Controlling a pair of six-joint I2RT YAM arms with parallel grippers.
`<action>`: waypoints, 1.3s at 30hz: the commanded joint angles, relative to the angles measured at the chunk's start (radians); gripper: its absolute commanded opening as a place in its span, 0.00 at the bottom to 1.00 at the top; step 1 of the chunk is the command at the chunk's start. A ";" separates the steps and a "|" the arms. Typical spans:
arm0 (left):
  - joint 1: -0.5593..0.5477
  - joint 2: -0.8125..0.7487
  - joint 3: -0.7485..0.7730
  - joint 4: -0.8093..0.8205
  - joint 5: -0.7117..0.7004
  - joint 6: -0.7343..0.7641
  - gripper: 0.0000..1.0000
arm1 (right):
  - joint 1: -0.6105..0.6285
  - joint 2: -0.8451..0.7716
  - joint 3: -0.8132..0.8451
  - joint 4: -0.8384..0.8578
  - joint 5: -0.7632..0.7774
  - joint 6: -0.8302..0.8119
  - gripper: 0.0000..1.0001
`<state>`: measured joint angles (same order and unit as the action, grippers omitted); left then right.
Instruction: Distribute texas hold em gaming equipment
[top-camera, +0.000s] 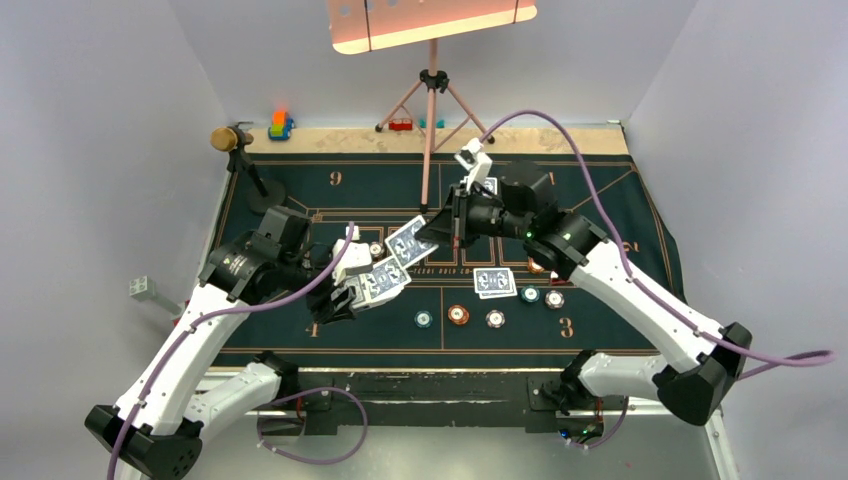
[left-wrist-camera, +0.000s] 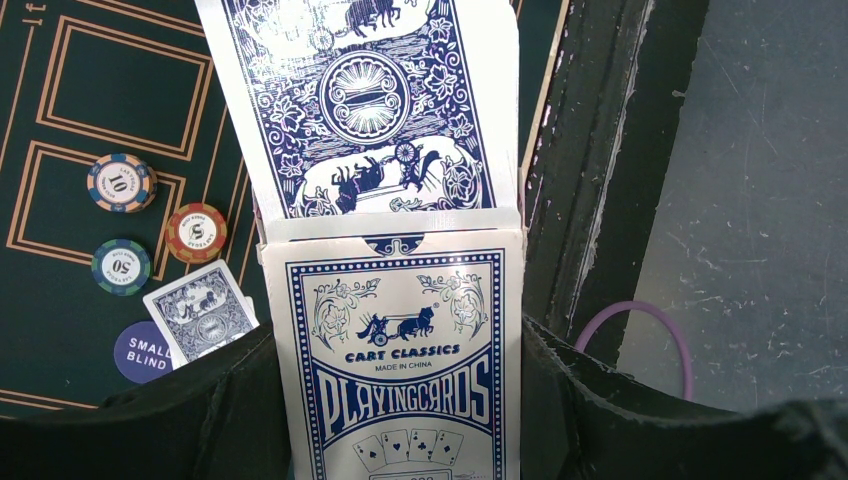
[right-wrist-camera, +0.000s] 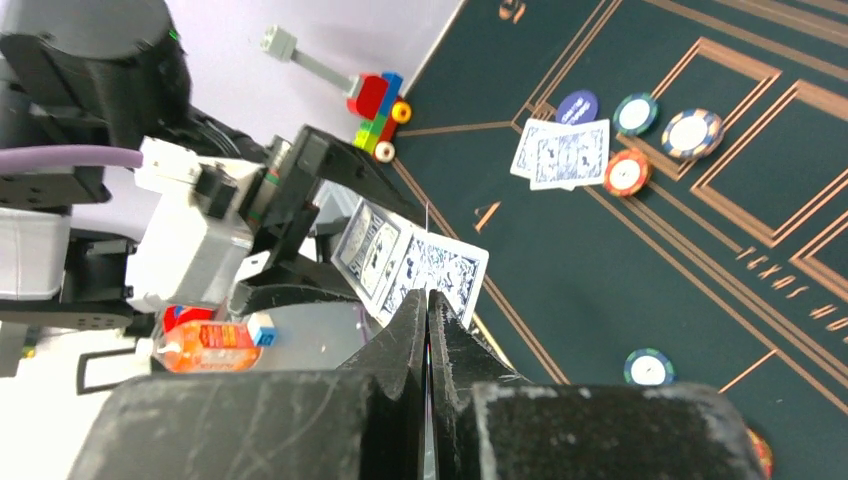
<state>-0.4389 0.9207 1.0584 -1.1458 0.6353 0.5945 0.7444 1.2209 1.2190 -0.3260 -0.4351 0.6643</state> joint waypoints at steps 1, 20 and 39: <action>0.002 -0.013 0.019 0.011 0.035 0.004 0.00 | -0.055 -0.049 0.080 -0.050 0.036 -0.055 0.00; 0.002 -0.039 0.008 -0.017 0.038 0.007 0.00 | 0.027 0.326 0.219 -0.182 1.015 -0.515 0.00; 0.002 -0.039 0.017 -0.041 0.027 0.025 0.00 | 0.203 0.810 0.324 0.016 1.401 -0.698 0.00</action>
<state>-0.4389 0.8982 1.0584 -1.1862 0.6357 0.5968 0.9340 1.9972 1.4578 -0.3634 0.8764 -0.0036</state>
